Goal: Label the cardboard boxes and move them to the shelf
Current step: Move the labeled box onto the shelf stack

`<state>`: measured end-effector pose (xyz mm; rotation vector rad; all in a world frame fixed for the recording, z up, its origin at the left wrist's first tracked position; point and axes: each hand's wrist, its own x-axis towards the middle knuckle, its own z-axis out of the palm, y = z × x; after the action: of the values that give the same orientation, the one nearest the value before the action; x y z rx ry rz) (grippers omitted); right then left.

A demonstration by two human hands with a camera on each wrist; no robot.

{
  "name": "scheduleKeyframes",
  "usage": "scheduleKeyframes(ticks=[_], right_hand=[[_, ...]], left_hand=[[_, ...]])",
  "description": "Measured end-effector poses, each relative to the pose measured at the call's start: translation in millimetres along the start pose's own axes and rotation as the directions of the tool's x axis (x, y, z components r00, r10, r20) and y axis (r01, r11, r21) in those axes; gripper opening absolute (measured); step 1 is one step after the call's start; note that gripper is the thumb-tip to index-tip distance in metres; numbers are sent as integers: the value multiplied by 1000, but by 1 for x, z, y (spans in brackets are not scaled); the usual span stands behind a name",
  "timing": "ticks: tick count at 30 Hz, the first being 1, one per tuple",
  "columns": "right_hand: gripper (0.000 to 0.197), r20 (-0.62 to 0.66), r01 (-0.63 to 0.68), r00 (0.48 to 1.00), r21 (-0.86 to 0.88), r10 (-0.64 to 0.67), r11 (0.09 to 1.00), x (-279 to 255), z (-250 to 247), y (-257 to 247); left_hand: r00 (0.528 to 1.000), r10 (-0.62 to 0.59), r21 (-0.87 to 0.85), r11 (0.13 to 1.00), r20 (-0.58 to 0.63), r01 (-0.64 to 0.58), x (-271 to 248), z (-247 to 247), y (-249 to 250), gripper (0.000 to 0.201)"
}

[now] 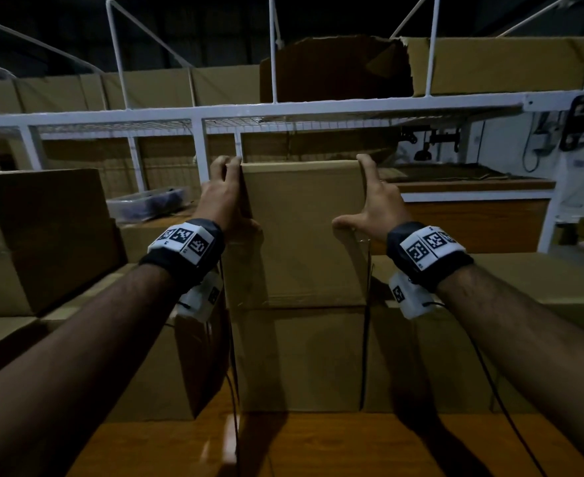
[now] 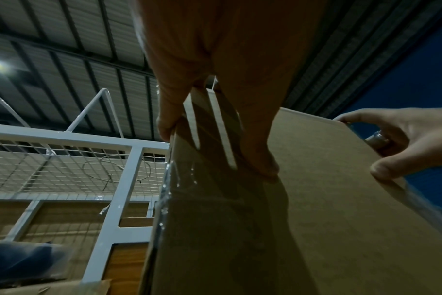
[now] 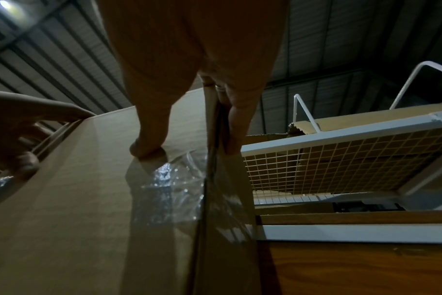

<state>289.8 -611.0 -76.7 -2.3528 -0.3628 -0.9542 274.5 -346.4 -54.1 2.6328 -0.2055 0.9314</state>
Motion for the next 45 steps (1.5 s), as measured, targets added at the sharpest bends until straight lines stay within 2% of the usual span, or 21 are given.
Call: scheduleKeyframes(ticks=[9,22,28,34,40,45], right_hand=[[111,6,20,1000,-11,-20,1000,4,0,2],[109,15,-22,1000,-3,22,1000,-2,-4,-5],[112,17,-49,999,-40,50,998,-1,-4,-11],[114,39,-72,996,-109,76,991,-5,-11,-19],[97,-84,-52,996,-292,29,955,-23,-14,-43],[86,-116,41,990,-284,-77,958,-50,-13,-71]], left_hand=[[1000,15,4,1000,-16,-15,2,3,-5,124],[1000,1,3,1000,-9,-1,-2,2,0,119],[999,-37,-7,999,8,37,-3,0,3,120],[999,-5,9,1000,39,4,-6,-9,2,118],[999,39,26,999,1,-39,-26,-17,-8,116],[992,114,12,993,-51,-114,-56,-27,-20,107]])
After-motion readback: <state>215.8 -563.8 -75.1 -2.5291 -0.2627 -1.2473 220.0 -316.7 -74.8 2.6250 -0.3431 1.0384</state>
